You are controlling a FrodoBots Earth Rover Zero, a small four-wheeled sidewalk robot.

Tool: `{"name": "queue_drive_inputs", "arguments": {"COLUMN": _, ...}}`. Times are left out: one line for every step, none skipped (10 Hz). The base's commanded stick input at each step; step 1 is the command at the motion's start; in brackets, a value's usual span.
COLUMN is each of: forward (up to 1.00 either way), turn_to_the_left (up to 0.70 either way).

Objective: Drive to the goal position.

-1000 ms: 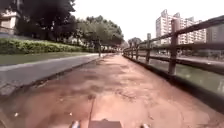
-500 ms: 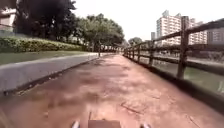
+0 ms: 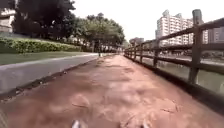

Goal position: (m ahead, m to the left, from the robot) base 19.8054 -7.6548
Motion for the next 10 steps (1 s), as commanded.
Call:
{"name": "queue_drive_inputs", "arguments": {"forward": 0.70, "turn_to_the_left": 0.00}}
{"name": "queue_drive_inputs", "arguments": {"forward": 0.70, "turn_to_the_left": 0.00}}
{"name": "queue_drive_inputs", "arguments": {"forward": 0.70, "turn_to_the_left": 0.00}}
{"name": "queue_drive_inputs", "arguments": {"forward": 0.70, "turn_to_the_left": 0.00}}
{"name": "queue_drive_inputs", "arguments": {"forward": 0.70, "turn_to_the_left": 0.00}}
{"name": "queue_drive_inputs", "arguments": {"forward": 0.70, "turn_to_the_left": 0.00}}
{"name": "queue_drive_inputs", "arguments": {"forward": 0.70, "turn_to_the_left": 0.00}}
{"name": "queue_drive_inputs", "arguments": {"forward": 0.70, "turn_to_the_left": 0.00}}
{"name": "queue_drive_inputs", "arguments": {"forward": 0.70, "turn_to_the_left": 0.00}}
{"name": "queue_drive_inputs", "arguments": {"forward": 0.70, "turn_to_the_left": 0.00}}
